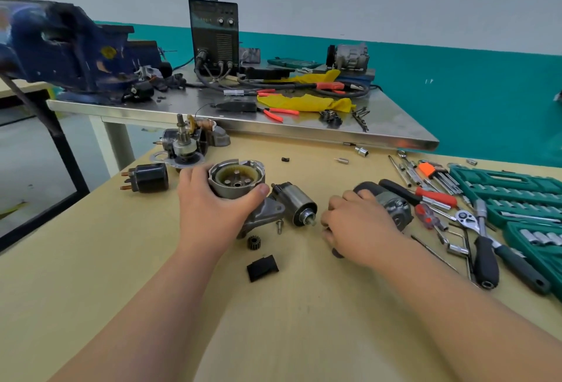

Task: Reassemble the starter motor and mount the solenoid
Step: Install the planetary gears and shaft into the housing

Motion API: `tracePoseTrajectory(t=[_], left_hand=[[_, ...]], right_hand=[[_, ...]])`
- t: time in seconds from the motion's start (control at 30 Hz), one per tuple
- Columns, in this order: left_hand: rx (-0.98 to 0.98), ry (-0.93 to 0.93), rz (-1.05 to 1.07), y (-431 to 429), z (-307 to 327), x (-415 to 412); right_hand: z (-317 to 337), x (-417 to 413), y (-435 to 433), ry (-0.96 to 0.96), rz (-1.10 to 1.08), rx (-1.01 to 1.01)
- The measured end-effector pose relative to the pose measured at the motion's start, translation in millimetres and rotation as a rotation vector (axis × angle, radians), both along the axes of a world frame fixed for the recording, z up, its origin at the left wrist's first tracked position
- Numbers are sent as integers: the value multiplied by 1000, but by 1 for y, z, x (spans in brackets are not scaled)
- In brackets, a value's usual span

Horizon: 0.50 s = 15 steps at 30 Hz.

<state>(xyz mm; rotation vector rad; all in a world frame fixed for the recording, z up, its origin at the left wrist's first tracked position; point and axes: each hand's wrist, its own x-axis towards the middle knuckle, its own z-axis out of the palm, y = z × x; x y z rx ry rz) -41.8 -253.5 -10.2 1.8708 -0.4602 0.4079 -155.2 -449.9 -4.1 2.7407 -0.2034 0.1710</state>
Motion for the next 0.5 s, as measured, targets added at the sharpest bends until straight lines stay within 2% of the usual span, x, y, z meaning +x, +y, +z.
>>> tracePoseTrajectory(t=[0.1, 0.2, 0.3, 0.4, 0.5], left_hand=[[-25, 15, -7, 2, 0, 0], [-24, 7, -24, 4, -1, 0], [-19, -3, -37, 3, -1, -1], [-31, 13, -33, 3, 1, -1], [-35, 12, -43, 5, 1, -2]], right_hand=[[5, 1, -6, 4, 6, 51], [18, -4, -32, -45, -102, 104], [18, -7, -45, 52, -192, 81], [3, -3, -36, 138, -113, 93], [7, -1, -34, 117, -108, 121]])
